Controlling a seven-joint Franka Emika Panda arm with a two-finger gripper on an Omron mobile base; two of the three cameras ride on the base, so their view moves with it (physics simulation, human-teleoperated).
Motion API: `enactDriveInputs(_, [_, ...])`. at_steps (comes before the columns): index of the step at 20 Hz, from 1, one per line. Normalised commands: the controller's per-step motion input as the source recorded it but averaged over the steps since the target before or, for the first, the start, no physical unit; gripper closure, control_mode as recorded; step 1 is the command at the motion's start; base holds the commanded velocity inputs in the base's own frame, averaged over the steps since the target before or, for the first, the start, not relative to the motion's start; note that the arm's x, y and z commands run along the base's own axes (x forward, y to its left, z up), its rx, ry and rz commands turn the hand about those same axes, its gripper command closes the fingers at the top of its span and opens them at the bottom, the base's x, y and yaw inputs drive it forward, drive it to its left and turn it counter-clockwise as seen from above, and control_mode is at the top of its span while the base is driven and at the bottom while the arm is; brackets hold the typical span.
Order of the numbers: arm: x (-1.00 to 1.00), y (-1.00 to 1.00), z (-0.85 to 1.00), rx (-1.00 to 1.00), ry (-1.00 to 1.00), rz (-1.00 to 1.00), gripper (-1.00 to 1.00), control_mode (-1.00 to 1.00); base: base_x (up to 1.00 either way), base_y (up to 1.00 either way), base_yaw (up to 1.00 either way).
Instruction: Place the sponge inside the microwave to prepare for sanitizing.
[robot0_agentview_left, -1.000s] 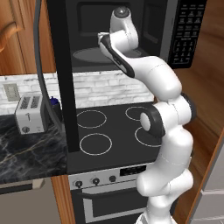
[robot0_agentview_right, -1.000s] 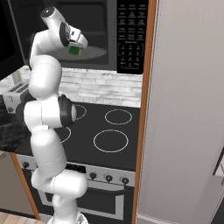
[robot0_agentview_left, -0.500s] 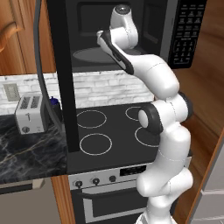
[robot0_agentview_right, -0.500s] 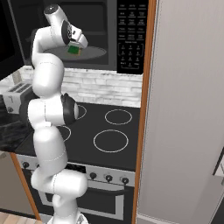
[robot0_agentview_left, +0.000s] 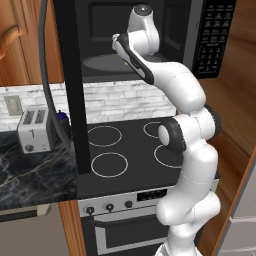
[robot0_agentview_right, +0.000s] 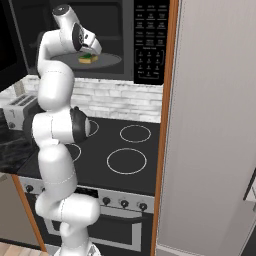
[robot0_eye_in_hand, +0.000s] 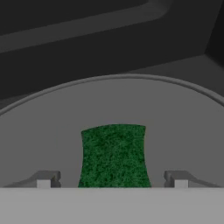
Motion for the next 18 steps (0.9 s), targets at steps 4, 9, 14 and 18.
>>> enactDriveInputs(4, [0.00, 0.04, 0.00, 0.00, -0.03, 0.00, -1.00, -1.00, 0.00, 0.00, 0.00])
enactDriveInputs(9, [0.00, 0.05, 0.00, 0.00, -0.03, 0.00, -1.00, -1.00, 0.00, 0.00, 0.00])
enactDriveInputs(14, [-0.18, 0.02, 0.00, 0.00, -0.20, 0.00, -1.00, -1.00, 0.00, 0.00, 0.00])
enactDriveInputs(18, [-0.07, 0.00, -0.01, 0.00, -0.27, 0.00, -1.00, -1.00, 0.00, 0.00, 0.00])
